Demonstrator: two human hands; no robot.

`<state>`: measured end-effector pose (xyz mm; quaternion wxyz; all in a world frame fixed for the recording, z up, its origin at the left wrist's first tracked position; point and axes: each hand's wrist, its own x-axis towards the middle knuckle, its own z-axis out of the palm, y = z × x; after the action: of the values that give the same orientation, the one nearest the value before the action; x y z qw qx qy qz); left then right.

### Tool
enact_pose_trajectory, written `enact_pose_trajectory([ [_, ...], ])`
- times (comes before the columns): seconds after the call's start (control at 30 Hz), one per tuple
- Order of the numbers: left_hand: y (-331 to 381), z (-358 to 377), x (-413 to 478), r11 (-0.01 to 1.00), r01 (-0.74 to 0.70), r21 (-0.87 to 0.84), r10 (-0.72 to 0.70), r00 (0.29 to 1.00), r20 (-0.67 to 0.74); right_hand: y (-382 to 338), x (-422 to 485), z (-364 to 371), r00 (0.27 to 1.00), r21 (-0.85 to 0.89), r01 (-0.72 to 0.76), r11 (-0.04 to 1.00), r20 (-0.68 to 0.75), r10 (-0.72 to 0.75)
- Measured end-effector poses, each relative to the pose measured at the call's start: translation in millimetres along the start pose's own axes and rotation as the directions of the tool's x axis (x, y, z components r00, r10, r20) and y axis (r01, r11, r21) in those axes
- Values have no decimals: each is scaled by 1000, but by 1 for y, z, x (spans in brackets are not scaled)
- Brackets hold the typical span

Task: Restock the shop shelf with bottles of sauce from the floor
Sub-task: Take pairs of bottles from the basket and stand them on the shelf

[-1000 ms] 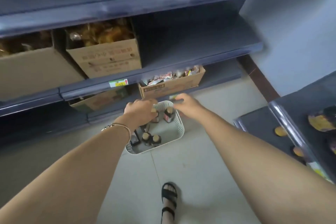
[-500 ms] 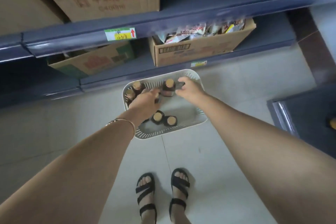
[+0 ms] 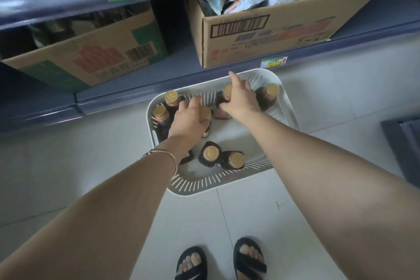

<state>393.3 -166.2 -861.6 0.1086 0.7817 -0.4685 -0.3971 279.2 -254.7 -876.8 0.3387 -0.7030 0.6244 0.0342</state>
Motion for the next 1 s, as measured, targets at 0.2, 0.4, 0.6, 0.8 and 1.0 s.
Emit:
enact_pose_trajectory([
  [0.2, -7, 17, 5, 972, 66, -225, -79, 996, -49, 13, 13, 20, 997, 277, -66, 959, -25, 75],
  [0.4, -7, 39, 19, 870, 174, -461, -230, 971, -67, 26, 30, 31, 982, 243, -185, 952, 74, 172],
  [0.6, -18, 56, 40, 866, 277, -416, -322, 946, -40, 26, 43, 34, 997, 105, -53, 993, 57, 48],
  [0.8, -5, 41, 35, 915, 253, -315, -297, 950, -101, 26, 24, 13, 997, 195, -64, 979, -27, 70],
  [1.0, 44, -13, -21, 913, 238, -333, -301, 942, -151, 3, -33, -48, 993, 340, -60, 939, -80, 93],
])
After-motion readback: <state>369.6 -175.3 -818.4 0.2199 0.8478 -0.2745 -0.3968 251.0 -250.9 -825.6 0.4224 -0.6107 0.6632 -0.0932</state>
